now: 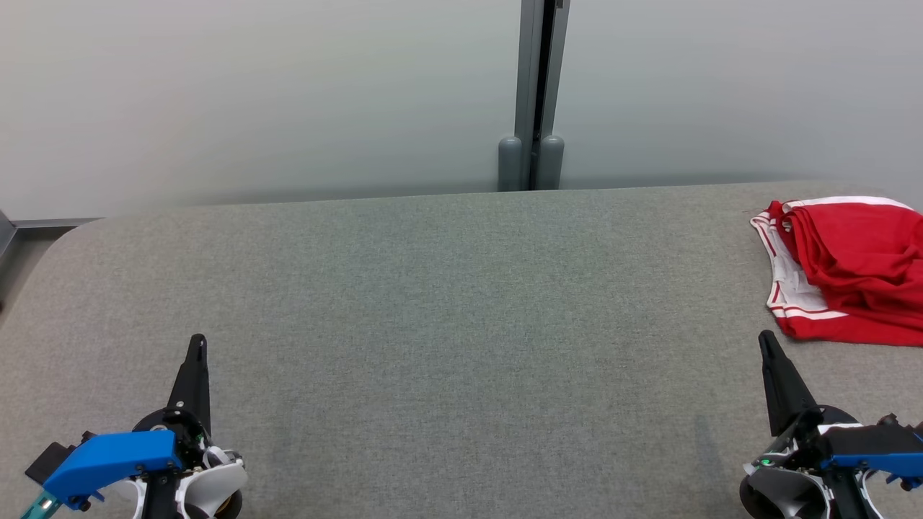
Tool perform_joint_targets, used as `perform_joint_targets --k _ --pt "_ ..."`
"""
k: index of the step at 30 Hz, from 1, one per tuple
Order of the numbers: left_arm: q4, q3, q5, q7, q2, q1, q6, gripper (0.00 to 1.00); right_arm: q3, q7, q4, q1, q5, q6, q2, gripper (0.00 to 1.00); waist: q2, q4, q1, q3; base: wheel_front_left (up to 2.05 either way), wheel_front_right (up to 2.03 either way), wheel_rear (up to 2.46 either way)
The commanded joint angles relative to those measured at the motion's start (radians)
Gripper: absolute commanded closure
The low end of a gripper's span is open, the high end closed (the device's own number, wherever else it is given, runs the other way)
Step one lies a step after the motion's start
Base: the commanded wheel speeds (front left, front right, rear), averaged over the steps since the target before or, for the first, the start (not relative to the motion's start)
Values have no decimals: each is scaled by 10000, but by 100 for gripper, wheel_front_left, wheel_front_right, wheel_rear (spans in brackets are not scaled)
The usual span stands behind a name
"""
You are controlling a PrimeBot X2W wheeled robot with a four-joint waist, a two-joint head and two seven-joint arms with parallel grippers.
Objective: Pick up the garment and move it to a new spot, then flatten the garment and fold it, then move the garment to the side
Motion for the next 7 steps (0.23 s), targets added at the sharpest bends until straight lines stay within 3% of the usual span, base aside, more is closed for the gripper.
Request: perform_joint_targets --k 1,7 --pt "-41 17 -21 39 -13 -92 -36 100 -22 24 19 -107 27 4 -40 100 -1 0 0 0 0 0 0" --pt "-42 16 -22 39 -13 -92 -36 100 -22 23 19 -106 27 4 -40 100 -1 0 0 0 0 0 0"
